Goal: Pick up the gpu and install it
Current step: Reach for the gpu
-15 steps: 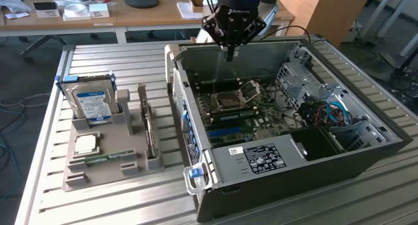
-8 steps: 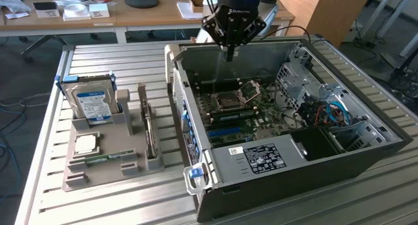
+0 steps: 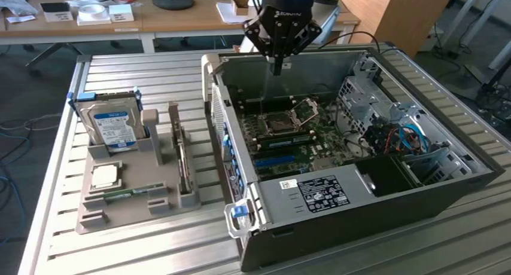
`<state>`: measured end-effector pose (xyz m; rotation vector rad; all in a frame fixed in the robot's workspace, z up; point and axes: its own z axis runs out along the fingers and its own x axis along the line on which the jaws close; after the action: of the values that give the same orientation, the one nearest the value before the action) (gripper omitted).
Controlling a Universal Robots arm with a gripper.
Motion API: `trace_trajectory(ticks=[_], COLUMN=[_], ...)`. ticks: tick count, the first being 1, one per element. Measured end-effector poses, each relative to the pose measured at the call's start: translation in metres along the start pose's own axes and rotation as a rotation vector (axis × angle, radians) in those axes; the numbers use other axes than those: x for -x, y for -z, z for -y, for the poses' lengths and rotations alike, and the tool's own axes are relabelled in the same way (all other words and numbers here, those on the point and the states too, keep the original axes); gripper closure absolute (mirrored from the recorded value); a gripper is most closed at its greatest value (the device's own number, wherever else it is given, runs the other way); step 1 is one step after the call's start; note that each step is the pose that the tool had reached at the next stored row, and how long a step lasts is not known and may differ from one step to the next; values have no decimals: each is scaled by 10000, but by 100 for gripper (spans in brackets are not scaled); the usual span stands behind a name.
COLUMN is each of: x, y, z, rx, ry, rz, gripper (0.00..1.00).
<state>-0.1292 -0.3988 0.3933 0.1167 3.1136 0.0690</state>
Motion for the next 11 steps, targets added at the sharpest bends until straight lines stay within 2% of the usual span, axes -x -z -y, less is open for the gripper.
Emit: trace_trajectory(ticks=[11], x=[-155], y=[4], z=[12], rx=[-1], ry=[-2], rz=[0], gripper=[89])
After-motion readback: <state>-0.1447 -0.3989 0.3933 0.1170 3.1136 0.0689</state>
